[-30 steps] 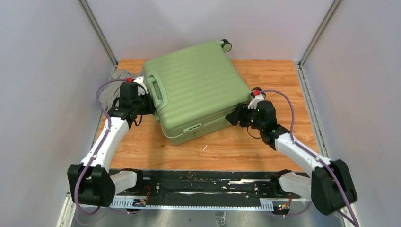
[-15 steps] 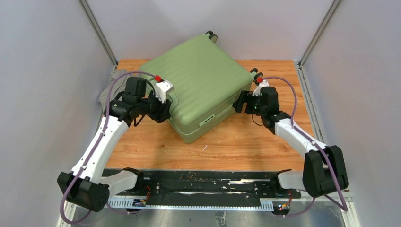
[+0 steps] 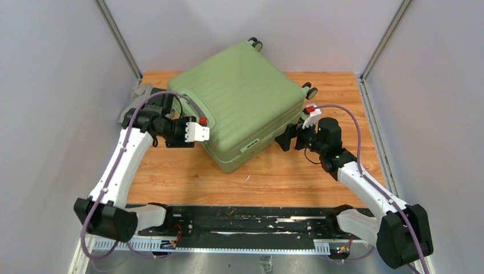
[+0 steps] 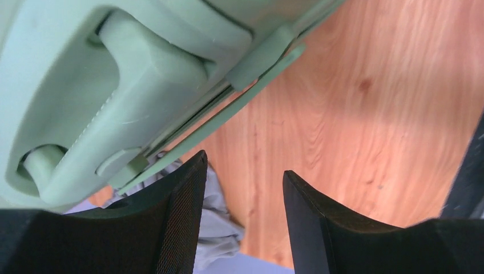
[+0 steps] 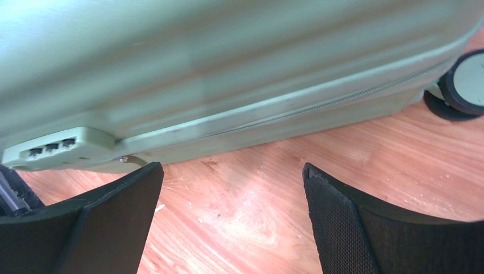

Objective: Pack the luggage
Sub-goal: Zip the luggage at the center of the board.

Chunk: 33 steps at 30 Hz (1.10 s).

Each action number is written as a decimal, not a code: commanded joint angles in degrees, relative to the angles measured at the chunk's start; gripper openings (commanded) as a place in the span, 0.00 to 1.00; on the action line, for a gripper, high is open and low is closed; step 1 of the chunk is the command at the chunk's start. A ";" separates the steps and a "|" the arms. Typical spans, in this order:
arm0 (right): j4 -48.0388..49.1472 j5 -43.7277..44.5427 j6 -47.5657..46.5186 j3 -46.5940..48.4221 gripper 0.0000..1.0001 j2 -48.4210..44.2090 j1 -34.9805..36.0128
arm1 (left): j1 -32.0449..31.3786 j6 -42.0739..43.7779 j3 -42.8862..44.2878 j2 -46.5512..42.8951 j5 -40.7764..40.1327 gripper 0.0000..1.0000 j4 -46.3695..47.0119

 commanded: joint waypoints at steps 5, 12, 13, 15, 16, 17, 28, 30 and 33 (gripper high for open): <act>3.25 -5.52 -2.01 -2.65 0.96 -2.13 1.12 | 4.01 22.03 4.93 10.51 -1.29 0.55 -1.44; 9.39 -9.08 -1.70 -5.63 0.91 -1.75 1.21 | 4.01 20.88 3.10 13.03 -0.88 0.49 6.91; 11.20 -10.53 -1.69 -6.06 0.89 -1.00 1.28 | 4.01 20.14 2.36 12.81 -0.88 0.47 8.90; 13.62 -12.41 -1.90 -6.25 0.86 0.87 1.91 | 4.01 19.19 0.82 11.90 -0.65 0.46 12.29; 14.43 -13.19 -2.06 -6.11 0.86 1.92 2.43 | 4.01 19.08 -0.10 11.16 -0.47 0.46 13.85; 15.18 -13.90 -2.20 -6.05 0.86 2.85 2.97 | 4.01 19.32 -1.99 10.38 -0.42 0.46 15.48; 21.00 -15.07 -0.97 -6.93 0.86 6.71 5.90 | 3.94 22.76 -13.10 6.69 0.33 0.53 26.30; 22.57 -15.71 -1.42 -7.36 0.85 7.42 6.10 | 3.85 22.56 -13.61 7.31 0.91 0.51 26.88; 24.89 -18.44 -3.45 -7.45 0.84 9.05 6.12 | 3.29 22.19 -13.60 7.71 1.11 0.31 26.79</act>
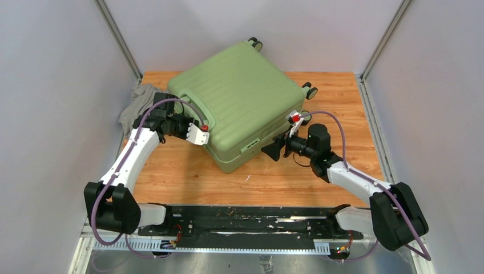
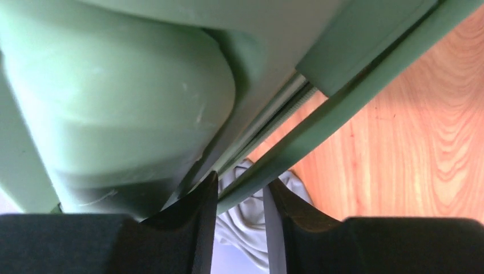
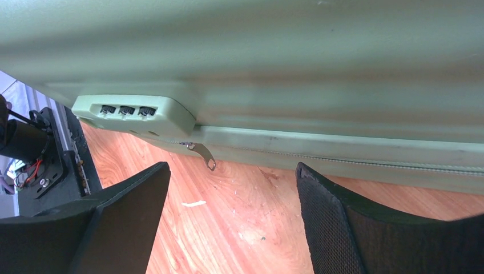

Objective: Pack the luggage
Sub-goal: Zip the luggage at the center of the board.

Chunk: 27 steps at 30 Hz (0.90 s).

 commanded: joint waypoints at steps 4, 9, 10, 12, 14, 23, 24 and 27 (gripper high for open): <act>7.70 -7.31 -5.41 -1.43 0.84 4.99 1.01 | -1.71 -0.48 -1.57 0.24 3.83 0.08 2.96; 11.05 -12.42 -5.12 -1.19 0.86 8.46 1.50 | -2.20 -2.41 -0.48 -2.49 5.77 0.02 -0.10; 10.51 -12.95 -5.49 -0.70 0.86 9.11 1.93 | -2.31 -3.40 0.13 -2.80 6.15 0.00 -0.65; 9.40 -12.36 -6.25 -0.38 0.84 10.11 3.17 | -2.42 -5.96 1.59 -3.29 7.37 0.00 -1.74; 10.41 -10.57 -6.36 -0.93 0.82 10.90 4.59 | -2.56 -8.79 3.44 -3.58 8.90 0.00 -2.89; 17.79 2.31 -3.68 -2.45 0.55 12.83 8.73 | -4.16 -13.41 6.07 -4.41 9.93 0.00 -5.25; 18.38 3.48 -3.50 -2.63 0.52 12.68 8.98 | -4.22 -13.56 5.83 -4.57 9.87 0.00 -5.49; 19.45 6.14 -3.25 -3.63 0.38 11.53 9.72 | -4.68 -13.67 4.96 -5.08 9.44 0.00 -5.98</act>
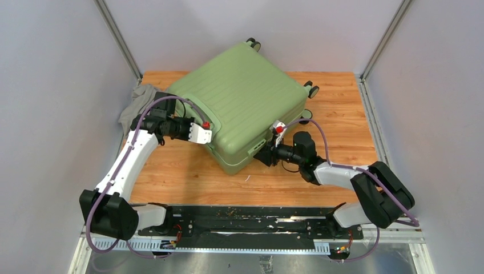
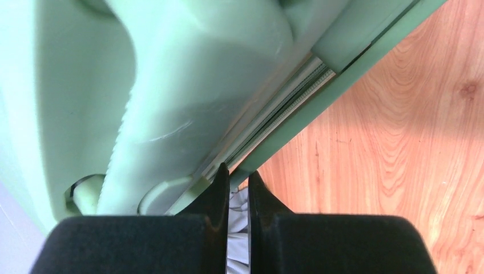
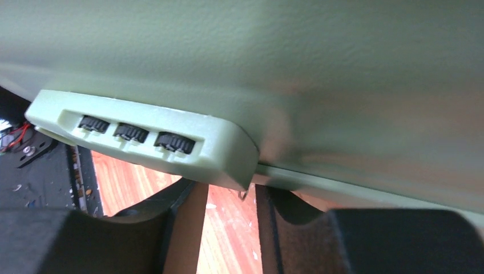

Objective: Pack the luggage
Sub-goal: Zip the luggage at the center of the board.

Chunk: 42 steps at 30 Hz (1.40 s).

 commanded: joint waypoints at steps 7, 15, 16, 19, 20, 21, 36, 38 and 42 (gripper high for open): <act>7.54 9.34 1.82 -4.24 0.05 -2.91 4.02 | -4.01 -6.37 0.07 -3.40 5.46 0.00 -0.89; 7.80 12.42 2.42 -7.69 0.00 -5.48 9.56 | -5.44 -4.10 -1.49 -2.80 2.39 0.00 -1.25; 7.77 13.20 2.52 -8.04 0.00 -5.87 10.62 | -5.69 -3.62 -1.72 -2.81 1.90 0.00 -1.24; 7.43 16.37 2.72 -8.85 0.00 -6.63 14.68 | -6.84 -2.42 -2.36 -2.54 0.75 0.00 -1.20; 7.04 17.56 2.49 -8.92 0.00 -6.90 16.48 | -7.43 -2.43 -2.46 -2.32 0.52 0.00 -1.16; 6.21 18.84 2.12 -8.78 0.00 -7.17 18.43 | -7.98 -2.77 -2.52 -2.13 0.46 0.00 -1.15; -1.77 27.14 3.75 -1.84 0.07 -3.95 29.96 | -9.14 -0.13 0.40 -1.92 -6.64 0.06 -9.19; -3.54 27.88 4.68 -1.21 0.11 -4.85 29.96 | -5.91 3.07 0.78 -2.07 -6.73 0.13 -11.21; -7.20 29.05 6.41 0.21 0.18 -5.17 29.83 | -0.75 7.14 2.05 -0.58 -7.13 0.24 -13.38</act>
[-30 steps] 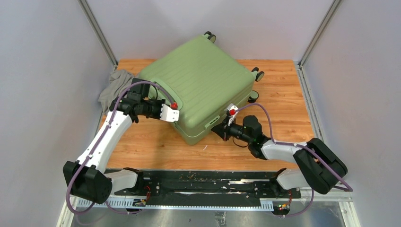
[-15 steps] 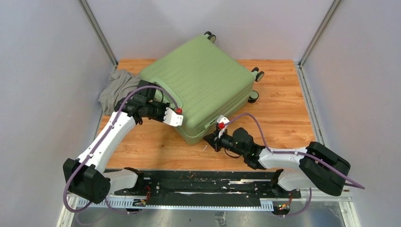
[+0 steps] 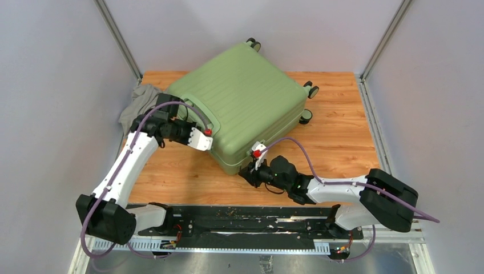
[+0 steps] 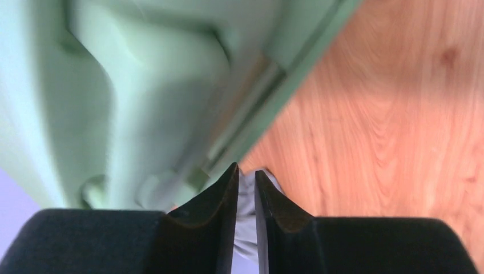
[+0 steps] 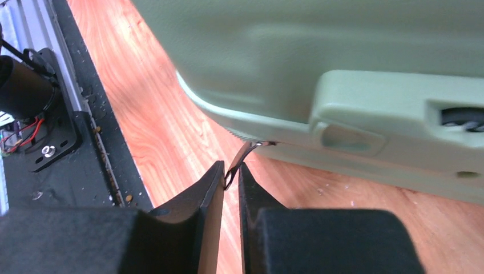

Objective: Pack the luggage
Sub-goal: Zip the luggage at the center of the board.

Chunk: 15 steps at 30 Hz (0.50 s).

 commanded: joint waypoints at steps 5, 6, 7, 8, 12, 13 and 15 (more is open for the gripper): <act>-5.79 -2.72 5.25 2.24 0.18 -0.85 1.41 | 6.01 6.74 2.64 5.61 -1.78 0.30 -9.29; -5.65 -2.72 5.44 2.08 0.18 -0.88 1.39 | 6.01 6.77 3.45 6.55 -1.19 0.32 -9.24; -5.53 -2.75 5.71 1.91 0.18 -1.03 1.33 | 6.01 6.55 4.54 7.51 -0.45 0.33 -9.17; -5.50 -2.75 5.88 1.71 0.18 -1.20 1.32 | 6.01 6.00 5.87 8.63 0.36 0.35 -9.15; -5.48 -2.75 6.44 0.65 0.19 -2.55 1.19 | 6.01 5.19 8.82 10.73 1.97 0.42 -9.07; -5.49 -2.80 6.73 0.18 0.19 -2.91 1.02 | 6.01 5.94 8.69 10.33 2.11 0.42 -9.05; -5.50 -3.15 7.41 -0.38 0.19 -3.84 0.38 | 6.01 6.84 8.15 8.68 2.64 0.42 -9.11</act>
